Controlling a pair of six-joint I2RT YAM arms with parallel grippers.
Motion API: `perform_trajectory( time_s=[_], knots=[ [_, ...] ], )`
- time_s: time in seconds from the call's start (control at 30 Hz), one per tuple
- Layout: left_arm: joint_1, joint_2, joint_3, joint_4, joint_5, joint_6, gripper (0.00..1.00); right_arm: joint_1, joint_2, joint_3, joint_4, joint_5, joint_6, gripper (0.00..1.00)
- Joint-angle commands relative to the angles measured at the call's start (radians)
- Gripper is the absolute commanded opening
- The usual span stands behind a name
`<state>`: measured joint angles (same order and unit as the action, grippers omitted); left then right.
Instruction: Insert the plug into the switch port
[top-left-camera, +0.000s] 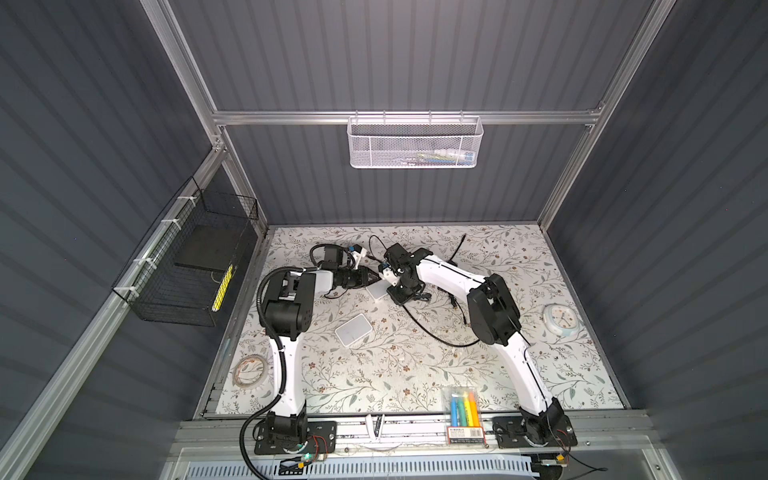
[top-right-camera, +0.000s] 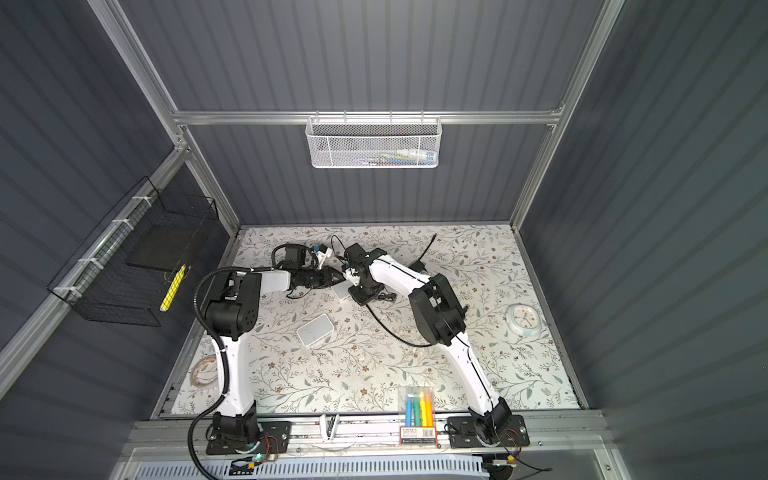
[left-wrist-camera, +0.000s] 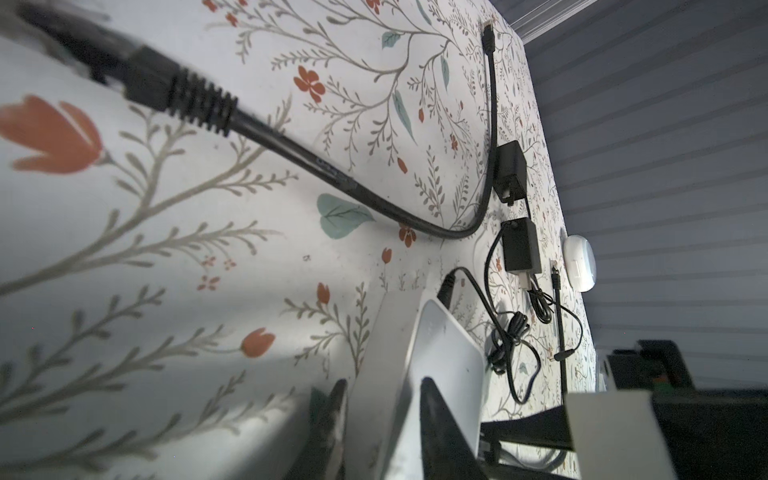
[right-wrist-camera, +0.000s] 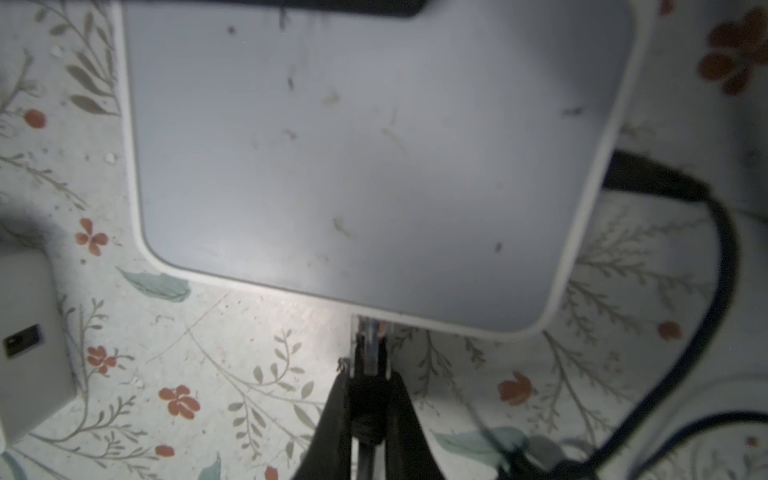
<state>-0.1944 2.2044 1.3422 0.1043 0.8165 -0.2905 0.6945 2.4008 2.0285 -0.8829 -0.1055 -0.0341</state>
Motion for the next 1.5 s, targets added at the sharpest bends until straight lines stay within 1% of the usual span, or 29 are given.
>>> perform_trajectory(
  time_s=[0.0, 0.17, 0.33, 0.67, 0.9, 1.17, 1.47],
  knots=[
    [-0.007, 0.005, 0.003, -0.024, 0.021, 0.023, 0.3, 0.001, 0.026, 0.021, -0.041, 0.039, -0.013, 0.0],
    [-0.007, 0.007, -0.007, -0.027, 0.021, 0.03, 0.29, 0.001, 0.025, 0.027, -0.048, 0.09, -0.016, 0.0],
    [-0.007, 0.018, 0.003, -0.025, 0.028, 0.032, 0.29, 0.001, 0.021, 0.035, -0.039, 0.112, -0.025, 0.0],
    [-0.011, 0.02, 0.012, -0.011, 0.033, 0.021, 0.33, 0.014, 0.039, 0.068, -0.031, 0.074, -0.008, 0.0],
    [-0.013, 0.032, 0.015, 0.015, 0.044, 0.004, 0.33, 0.02, 0.044, 0.067, -0.033, 0.071, -0.006, 0.0],
    [-0.019, 0.04, 0.02, 0.017, 0.053, 0.002, 0.32, 0.019, 0.055, 0.09, -0.034, 0.093, -0.006, 0.0],
    [-0.025, 0.052, 0.051, -0.008, 0.078, 0.027, 0.33, 0.018, 0.073, 0.133, -0.037, 0.114, -0.01, 0.0]
  ],
)
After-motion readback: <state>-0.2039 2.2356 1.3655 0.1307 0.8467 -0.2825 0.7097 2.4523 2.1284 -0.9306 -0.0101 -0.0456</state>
